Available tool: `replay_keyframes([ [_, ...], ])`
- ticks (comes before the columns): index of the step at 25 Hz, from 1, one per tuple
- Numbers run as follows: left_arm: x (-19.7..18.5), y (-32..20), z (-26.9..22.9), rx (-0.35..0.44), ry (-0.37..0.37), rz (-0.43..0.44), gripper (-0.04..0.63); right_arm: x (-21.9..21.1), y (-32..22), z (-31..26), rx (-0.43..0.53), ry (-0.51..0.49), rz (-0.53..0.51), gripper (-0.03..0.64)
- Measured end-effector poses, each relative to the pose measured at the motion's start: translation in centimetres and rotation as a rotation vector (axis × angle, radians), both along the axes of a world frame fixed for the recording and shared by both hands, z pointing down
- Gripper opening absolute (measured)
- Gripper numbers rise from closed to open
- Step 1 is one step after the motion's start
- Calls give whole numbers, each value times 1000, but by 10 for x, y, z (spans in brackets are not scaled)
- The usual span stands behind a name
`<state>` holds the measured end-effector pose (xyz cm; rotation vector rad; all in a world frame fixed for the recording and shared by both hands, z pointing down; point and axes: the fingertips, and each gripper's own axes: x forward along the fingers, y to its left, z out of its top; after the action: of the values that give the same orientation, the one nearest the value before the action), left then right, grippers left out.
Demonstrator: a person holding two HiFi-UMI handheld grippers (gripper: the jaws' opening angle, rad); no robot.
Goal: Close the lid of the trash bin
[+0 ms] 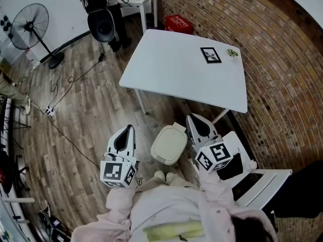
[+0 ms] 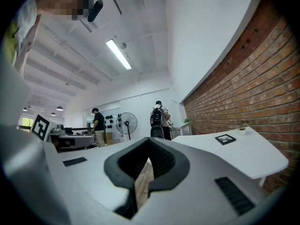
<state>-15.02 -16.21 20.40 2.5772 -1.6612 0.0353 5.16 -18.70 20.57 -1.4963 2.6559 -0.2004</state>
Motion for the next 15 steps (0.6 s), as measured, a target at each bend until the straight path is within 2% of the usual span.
replay_keyframes([
  [15,-4,-2,4,-10,-9,-3,-8,-4,0,7,-11,16,-5,3],
])
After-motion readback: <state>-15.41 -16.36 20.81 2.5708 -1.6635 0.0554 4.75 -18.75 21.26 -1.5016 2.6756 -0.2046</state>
